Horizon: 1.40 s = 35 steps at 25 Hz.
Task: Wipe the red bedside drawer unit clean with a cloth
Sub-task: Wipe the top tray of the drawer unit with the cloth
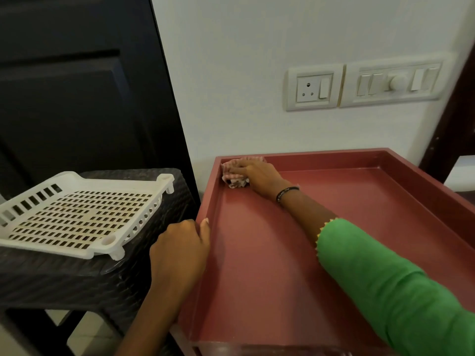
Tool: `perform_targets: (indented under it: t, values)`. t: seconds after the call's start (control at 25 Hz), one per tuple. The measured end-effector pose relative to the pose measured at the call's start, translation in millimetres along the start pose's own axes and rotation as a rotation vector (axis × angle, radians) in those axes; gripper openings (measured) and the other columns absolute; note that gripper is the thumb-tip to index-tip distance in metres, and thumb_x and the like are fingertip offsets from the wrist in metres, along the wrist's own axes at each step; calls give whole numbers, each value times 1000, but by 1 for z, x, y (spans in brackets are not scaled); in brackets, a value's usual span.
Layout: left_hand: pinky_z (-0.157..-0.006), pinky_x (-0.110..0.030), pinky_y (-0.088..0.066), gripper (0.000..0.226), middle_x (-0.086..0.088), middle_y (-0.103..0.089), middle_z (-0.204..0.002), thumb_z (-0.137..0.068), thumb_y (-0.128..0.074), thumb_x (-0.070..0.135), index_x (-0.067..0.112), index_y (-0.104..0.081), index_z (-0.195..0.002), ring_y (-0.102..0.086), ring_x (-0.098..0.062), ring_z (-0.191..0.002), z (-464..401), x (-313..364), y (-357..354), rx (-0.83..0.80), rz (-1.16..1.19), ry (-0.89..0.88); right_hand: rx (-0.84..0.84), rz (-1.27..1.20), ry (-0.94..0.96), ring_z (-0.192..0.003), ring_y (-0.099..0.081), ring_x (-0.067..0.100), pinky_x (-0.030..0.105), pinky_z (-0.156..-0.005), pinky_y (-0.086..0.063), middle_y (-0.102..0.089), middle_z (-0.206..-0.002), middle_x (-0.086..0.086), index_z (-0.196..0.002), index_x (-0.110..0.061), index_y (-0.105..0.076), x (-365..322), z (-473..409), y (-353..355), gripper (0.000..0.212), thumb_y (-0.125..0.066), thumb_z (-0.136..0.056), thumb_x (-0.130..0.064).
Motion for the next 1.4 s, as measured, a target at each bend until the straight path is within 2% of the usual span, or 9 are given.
perform_targets:
  t: [0.2, 0.36, 0.44, 0.76, 0.88, 1.0, 1.16, 1.28, 1.4]
  values:
    - [-55, -30, -36, 46, 3, -50, -64, -101, -33, 44, 17, -48, -67, -47, -14, -54, -2, -3, -3, -6, 8, -2, 32, -332, -179, -123, -52, 29, 34, -102, -40, -60, -130, 13, -123, -12, -64, 2, -15, -17, 42, -47, -86, -2]
    - [-54, -31, -36, 45, 1, -48, -64, -101, -34, 43, 15, -49, -68, -48, -17, -55, -1, -2, -4, -6, 23, -12, -143, -576, 151, -111, -55, 10, 14, -96, -40, -65, -121, 10, -114, -1, -68, -28, 31, 6, 49, -43, -76, 17]
    - [-57, -32, -38, 45, -1, -51, -68, -100, -35, 44, 15, -51, -70, -54, -23, -62, -3, -4, -6, -19, 23, -1, -291, -703, 301, -114, -56, 8, 19, -101, -41, -64, -120, 1, -116, -4, -67, -59, 65, 13, 53, -42, -75, 19]
    - [-57, -32, -35, 47, -7, -55, -74, -100, -35, 45, 11, -51, -72, -53, -27, -65, -4, -4, -7, -47, 26, -3, -122, -454, -23, -104, -57, 37, 35, -87, -41, -64, -108, 25, -102, 5, -63, -36, 13, -5, 34, -44, -76, 17]
    - [-59, -33, -34, 47, -10, -58, -80, -100, -36, 45, 11, -52, -71, -53, -27, -67, -4, -5, -7, -59, 39, 14, -202, -512, 90, -100, -60, 28, 33, -90, -47, -66, -109, 19, -105, 2, -66, -54, 41, 9, 34, -48, -78, 14]
    - [-69, -35, -39, 51, -9, -60, -86, -101, -32, 46, 9, -60, -79, -52, -26, -73, -2, -9, -8, -122, 161, 84, -301, -650, 327, -105, -53, 13, 9, -97, -37, -63, -117, 17, -113, 3, -64, -112, 112, 38, 41, -48, -79, 19]
    - [-72, -32, -41, 56, 0, -60, -90, -102, -26, 46, 7, -67, -102, -56, -16, -81, 2, -11, -7, -123, 541, 163, -417, -702, 443, -118, -51, 14, 28, -105, -39, -59, -127, 6, -119, -6, -63, -164, 179, 52, 63, -43, -66, 22]
    - [-78, -27, -34, 42, 10, -58, -97, -104, -32, 33, 9, -67, -109, -54, -11, -89, 4, -13, 1, -57, 633, 146, -306, -694, 358, -109, -54, 21, 29, -95, -43, -59, -119, 12, -114, -4, -61, -157, 162, 52, 53, -46, -66, 13]
    - [-92, -28, -39, 32, -2, -62, -120, -102, -39, 22, 12, -60, -124, -56, -19, -113, 2, -10, 2, -32, 556, 21, -125, -593, 169, -97, -53, 23, 35, -85, -45, -58, -110, 12, -110, -3, -56, -142, 143, 48, 39, -51, -73, 4]
Point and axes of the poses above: each hand's wrist, its own z-axis away from the middle knuckle, its own y-axis out of the back of the hand, x = y × z, the point moved 9 cm from there along -z, towards the middle knuckle
